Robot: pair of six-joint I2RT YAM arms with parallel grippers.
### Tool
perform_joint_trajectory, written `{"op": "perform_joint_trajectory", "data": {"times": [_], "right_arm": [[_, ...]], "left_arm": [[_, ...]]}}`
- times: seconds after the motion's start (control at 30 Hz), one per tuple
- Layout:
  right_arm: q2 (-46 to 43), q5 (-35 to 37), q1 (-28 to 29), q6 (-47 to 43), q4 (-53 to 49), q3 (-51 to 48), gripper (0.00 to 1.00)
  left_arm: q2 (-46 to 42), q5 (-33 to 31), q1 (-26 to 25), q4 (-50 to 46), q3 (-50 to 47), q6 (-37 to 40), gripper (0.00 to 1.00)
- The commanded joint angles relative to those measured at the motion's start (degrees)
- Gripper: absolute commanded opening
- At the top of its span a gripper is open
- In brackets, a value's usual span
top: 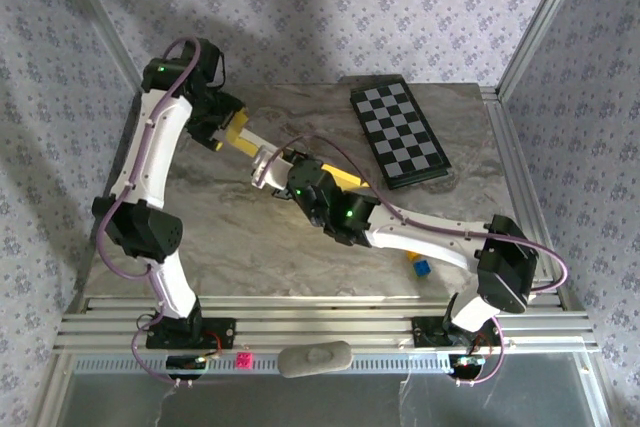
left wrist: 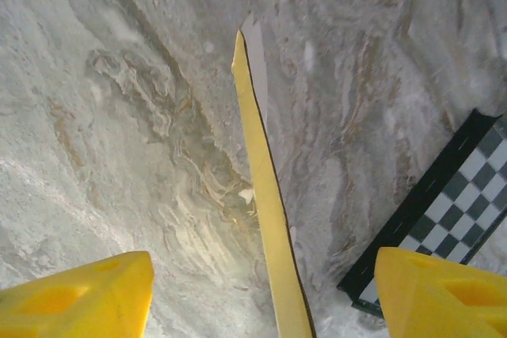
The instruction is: Fold the paper box
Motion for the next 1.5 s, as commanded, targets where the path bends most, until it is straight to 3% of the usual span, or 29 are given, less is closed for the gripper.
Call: {"op": "perform_joint_trajectory", "data": {"times": [0.0, 0.53, 0.57, 0.7, 0.8, 0.97, 1.1, 1.3, 1.4, 1.47], "right_arm": [[0.93, 0.80, 0.78, -1.28, 2.29, 0.08, 0.00], [1.90, 1.07, 1.02, -1.87, 1.23, 1.52, 0.00], [1.95, 1.72, 1.13, -1.27, 0.51, 2.19, 0.03], [0.68, 3.54, 1.14, 4.96, -5.85, 6.11, 0.52], [-2.19, 3.86, 0.47, 15.79, -14.69, 11.24, 0.69], [-6.71, 2.85, -4.19, 39.64, -29.77, 18.95, 0.81], [-9.03, -2.34, -12.04, 58.81, -38.50, 21.78, 0.82], [-9.31, -16.82, -25.97, 82.57, -46.88, 24.60, 0.79], [-7.61, -29.91, -34.80, 95.36, -54.64, 25.99, 0.75], [-6.88, -37.66, -39.75, 102.22, -54.35, 24.84, 0.70]], "left_arm": [[-3.40, 4.34, 0.51, 7.21, -3.89, -3.87, 0.66], [-3.79, 0.38, 1.25, 2.61, -4.14, 3.05, 0.00], [-3.66, 0.11, 1.30, 2.56, -3.50, 4.36, 0.00], [-2.96, 0.63, 1.39, 5.77, 0.29, 12.77, 0.00], [-2.63, 2.43, 1.00, 10.30, 3.35, 23.86, 0.00], [-1.64, 6.45, -1.00, 13.88, 6.44, 43.11, 0.00], [0.11, 9.39, -3.62, 12.76, 7.78, 54.03, 0.00], [0.93, 20.65, -9.23, 16.92, 8.14, 60.76, 0.00], [2.36, 17.70, -14.45, 15.90, 9.58, 65.11, 0.00], [3.32, 13.77, -17.32, 14.80, 9.95, 67.66, 0.00]]}}
